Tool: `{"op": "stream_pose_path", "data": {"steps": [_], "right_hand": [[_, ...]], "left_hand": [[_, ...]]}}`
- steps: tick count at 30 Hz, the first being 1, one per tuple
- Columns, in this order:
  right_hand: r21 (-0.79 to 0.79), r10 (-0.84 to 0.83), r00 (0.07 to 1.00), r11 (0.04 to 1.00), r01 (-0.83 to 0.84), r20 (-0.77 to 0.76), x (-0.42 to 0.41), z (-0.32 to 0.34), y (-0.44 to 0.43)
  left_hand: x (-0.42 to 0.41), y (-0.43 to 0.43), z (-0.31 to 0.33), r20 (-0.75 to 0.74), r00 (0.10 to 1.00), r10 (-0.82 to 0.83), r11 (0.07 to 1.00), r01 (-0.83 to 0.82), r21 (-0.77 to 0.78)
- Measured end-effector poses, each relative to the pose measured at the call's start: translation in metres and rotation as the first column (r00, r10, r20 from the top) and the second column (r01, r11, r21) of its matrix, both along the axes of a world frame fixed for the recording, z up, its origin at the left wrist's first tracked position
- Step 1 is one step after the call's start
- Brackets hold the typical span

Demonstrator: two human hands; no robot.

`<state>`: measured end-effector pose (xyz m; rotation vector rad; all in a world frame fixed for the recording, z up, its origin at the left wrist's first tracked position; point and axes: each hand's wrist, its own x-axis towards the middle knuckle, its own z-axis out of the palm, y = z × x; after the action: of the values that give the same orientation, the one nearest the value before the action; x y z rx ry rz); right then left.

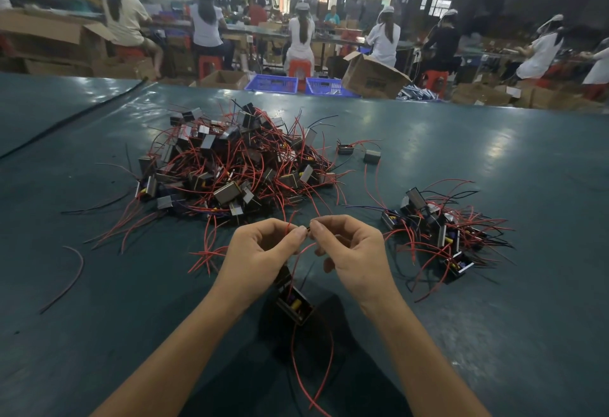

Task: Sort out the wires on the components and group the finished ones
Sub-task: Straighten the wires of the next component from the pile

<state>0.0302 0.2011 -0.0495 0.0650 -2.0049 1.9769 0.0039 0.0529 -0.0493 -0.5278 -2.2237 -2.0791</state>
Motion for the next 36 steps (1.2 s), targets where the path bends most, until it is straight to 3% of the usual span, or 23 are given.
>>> {"op": "stream_pose_path", "data": {"steps": [7,13,20,25,36], "right_hand": [[0.084,0.011,0.997,0.996,-0.017,0.073,-0.0011,-0.0001,0.0047],[0.111,0.027,1.000,0.994,-0.026,-0.009,-0.0003,0.0006,0.0037],[0.027,0.047,0.999,0.999,-0.047,-0.014,-0.0009,-0.0019,0.0006],[0.010,0.004,0.999,1.000,-0.004,-0.035,-0.0001,-0.0004,0.0015],[0.306,-0.046,0.988,0.948,0.089,-0.144,0.0013,-0.0049,-0.0015]], "left_hand": [[-0.0021,-0.0015,-0.0006,-0.027,0.999,0.027,0.998,-0.029,-0.061],[-0.0010,-0.0022,0.0024,-0.045,0.999,0.012,0.999,-0.013,-0.034],[-0.0007,-0.0037,0.0038,0.122,0.990,-0.070,0.996,0.064,0.057],[-0.0033,-0.0048,0.0031,0.153,0.987,-0.054,0.995,0.041,0.086],[-0.0027,-0.0024,0.0010,0.072,0.997,-0.032,0.999,0.031,0.019]]}}
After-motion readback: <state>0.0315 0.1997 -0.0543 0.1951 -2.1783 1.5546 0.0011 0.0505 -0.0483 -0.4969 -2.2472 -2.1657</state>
